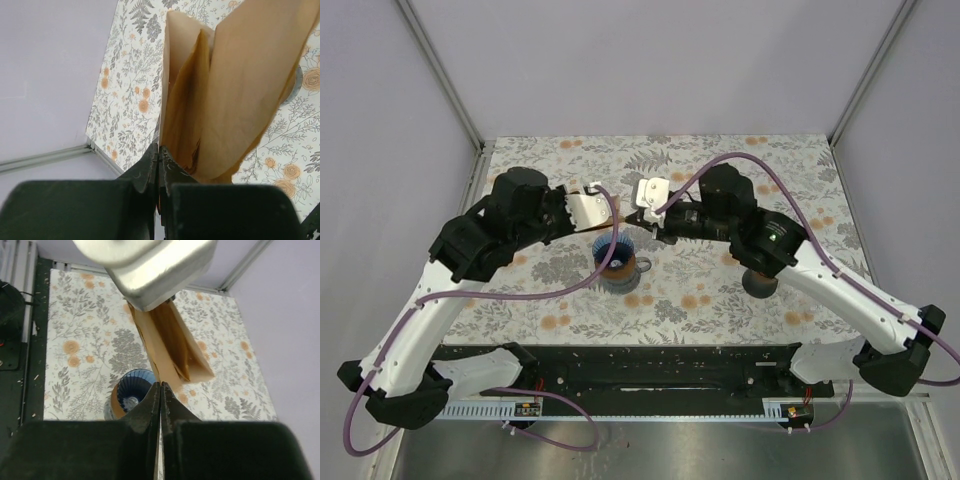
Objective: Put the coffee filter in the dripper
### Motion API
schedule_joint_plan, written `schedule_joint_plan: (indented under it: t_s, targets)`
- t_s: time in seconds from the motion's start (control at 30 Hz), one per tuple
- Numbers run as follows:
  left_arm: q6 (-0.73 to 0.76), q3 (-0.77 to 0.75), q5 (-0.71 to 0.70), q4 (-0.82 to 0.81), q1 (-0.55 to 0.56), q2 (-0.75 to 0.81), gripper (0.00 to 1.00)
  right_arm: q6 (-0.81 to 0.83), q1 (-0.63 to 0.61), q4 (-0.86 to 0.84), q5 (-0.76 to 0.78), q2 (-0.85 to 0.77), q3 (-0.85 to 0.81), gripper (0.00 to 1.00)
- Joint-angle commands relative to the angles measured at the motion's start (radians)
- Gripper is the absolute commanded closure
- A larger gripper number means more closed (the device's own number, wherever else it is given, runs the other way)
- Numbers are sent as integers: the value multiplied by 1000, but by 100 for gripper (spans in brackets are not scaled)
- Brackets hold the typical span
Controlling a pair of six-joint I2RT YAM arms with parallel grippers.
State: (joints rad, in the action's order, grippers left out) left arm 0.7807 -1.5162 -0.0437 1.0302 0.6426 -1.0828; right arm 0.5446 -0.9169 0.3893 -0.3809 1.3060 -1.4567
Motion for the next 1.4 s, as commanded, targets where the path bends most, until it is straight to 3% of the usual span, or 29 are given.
schedule_joint_plan:
  t_s: [0.0,0.17,0.33,0.6,0.7,0.83,1.1,1.2,1.37]
  targets:
    - [-61,-50,-93,-30,-4,-34,100,0,9,-15,144,-69,-37,100]
    - [-100,-102,-102,-19,-79,-97,100,-34,24,-15,229,-109,-56,100]
    - [-170,-200,-7,17,-197,-178,100,-70,53,-15,335,-122,-68,100]
    - [-333,-240,232,-7,-529,-362,100,-133,119,-56,369,-110,-25,100]
    - [-399,-141,309,-137,-638,-381,100,-141,119,-64,343,-94,-19,100]
    - [-422,107,338,-459,-708,-352,100,-149,119,-99,309,-87,10,100]
    - [-564,411,467,-912,-725,-347,100,-184,119,-90,235,-54,4,100]
    - [-569,471,450,-996,-725,-361,100,-186,119,-87,214,-57,12,100]
    - [-517,517,484,-1004,-725,-390,100,-179,119,-70,195,-42,15,100]
